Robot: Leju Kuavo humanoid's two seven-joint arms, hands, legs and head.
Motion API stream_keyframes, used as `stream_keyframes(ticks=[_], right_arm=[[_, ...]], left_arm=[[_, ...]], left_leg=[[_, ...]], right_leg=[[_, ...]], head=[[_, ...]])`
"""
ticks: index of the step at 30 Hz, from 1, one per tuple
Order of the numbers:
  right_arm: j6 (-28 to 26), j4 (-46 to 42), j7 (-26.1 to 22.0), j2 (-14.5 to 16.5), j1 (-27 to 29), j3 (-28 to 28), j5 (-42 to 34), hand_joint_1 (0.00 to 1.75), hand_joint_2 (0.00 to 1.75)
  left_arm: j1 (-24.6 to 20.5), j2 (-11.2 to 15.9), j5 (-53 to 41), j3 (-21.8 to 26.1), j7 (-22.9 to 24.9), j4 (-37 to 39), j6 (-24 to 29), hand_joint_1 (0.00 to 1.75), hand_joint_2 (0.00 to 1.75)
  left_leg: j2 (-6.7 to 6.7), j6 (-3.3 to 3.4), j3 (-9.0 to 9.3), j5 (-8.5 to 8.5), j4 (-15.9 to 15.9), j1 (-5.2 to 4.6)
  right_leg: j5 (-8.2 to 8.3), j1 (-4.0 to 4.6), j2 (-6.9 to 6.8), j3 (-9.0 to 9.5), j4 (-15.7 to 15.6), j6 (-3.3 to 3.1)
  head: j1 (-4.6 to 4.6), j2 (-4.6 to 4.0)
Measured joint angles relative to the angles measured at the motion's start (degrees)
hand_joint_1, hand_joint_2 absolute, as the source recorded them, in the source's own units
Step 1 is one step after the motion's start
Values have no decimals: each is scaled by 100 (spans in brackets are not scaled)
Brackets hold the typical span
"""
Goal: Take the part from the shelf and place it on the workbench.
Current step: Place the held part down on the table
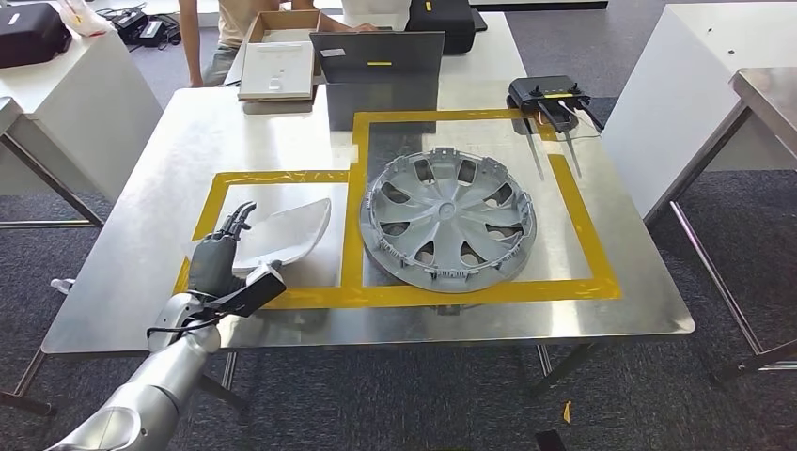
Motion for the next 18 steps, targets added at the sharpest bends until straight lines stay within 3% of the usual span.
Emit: stream_keyframes(ticks=[11,16,18], right_arm=[[86,0,-66,24,0,0,7,0,0],[90,0,-69,41,2,0,7,0,0],[92,0,-69,44,1,0,8,0,0]], left_arm=[[0,30,-73,0,-131,-85,129,0,0],[-2,46,-80,0,-129,-98,129,0,0],[-4,44,-83,-2,-133,-116,129,0,0]], left_leg=[[0,33,-2,-21,29,-31],[4,102,2,-31,52,-47],[30,152,29,28,-18,-9]], right_leg=[[-3,-15,0,13,-10,25],[-2,-34,8,36,-25,95],[-60,-23,-36,25,27,131]], head=[[0,0],[-1,0],[4,0]])
